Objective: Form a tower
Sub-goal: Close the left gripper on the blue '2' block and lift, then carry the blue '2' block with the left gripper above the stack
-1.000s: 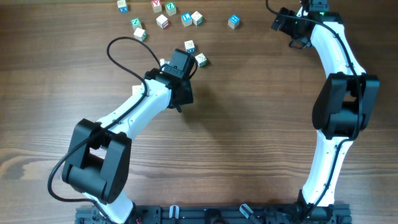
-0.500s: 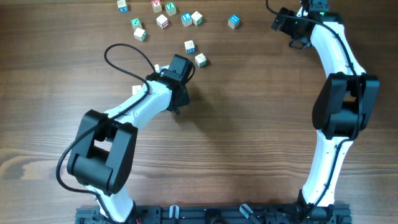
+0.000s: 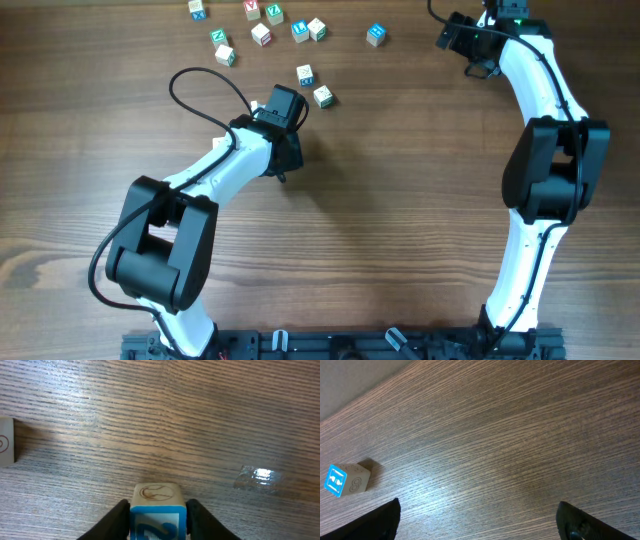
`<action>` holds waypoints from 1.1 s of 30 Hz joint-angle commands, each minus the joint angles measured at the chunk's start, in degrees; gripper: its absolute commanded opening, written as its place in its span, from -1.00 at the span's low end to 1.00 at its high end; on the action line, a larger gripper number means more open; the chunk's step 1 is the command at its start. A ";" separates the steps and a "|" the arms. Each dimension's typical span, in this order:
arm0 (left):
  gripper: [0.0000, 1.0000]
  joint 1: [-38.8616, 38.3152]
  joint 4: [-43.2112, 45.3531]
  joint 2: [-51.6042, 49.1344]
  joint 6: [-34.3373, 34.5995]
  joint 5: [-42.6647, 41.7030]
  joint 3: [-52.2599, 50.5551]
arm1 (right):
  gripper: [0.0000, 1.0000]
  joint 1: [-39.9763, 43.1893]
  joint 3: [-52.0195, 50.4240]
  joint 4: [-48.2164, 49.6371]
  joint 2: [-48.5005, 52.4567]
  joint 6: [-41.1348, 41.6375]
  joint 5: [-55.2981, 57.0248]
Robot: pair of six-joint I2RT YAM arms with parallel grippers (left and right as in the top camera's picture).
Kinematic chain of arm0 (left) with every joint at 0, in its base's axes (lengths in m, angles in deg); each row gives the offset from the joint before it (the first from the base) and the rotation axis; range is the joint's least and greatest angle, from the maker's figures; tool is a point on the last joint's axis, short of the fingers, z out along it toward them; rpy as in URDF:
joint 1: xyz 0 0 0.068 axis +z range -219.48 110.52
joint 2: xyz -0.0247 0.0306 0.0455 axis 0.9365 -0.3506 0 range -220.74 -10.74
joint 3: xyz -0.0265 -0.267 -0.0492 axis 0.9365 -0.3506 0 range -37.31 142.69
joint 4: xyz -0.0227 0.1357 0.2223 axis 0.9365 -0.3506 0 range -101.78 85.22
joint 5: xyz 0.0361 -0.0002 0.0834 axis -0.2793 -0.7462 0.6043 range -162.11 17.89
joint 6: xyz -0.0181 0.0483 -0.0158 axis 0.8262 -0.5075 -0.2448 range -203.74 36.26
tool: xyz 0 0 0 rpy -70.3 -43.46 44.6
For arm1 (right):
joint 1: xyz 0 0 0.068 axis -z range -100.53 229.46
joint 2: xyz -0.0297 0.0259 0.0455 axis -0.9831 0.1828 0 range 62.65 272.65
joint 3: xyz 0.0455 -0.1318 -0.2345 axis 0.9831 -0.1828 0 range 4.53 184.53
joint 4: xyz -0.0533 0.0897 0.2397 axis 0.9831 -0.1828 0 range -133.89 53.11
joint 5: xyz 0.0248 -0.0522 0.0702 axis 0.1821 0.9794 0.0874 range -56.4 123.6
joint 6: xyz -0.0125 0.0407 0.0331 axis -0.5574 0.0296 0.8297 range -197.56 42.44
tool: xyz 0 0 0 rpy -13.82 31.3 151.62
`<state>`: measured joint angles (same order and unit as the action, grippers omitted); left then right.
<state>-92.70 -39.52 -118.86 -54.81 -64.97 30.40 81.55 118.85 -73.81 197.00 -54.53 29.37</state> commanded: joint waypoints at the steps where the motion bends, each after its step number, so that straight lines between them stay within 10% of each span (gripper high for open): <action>1: -0.38 0.37 -0.37 -0.55 -1.75 -0.68 -0.42 | 0.99 -0.20 0.07 0.20 -2.21 -0.48 0.31; 14: -0.10 0.37 -5.66 -0.55 -1.75 -0.68 -0.42 | 0.99 -0.20 0.07 0.20 -2.21 -0.50 0.31; 33: -0.40 0.52 -6.78 -0.17 -3.61 -0.68 0.50 | 0.99 -0.20 0.07 0.20 -2.21 -0.50 0.31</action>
<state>-92.70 -46.16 -118.79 -56.49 -65.17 30.35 81.55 118.85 -73.84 197.00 -54.53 29.37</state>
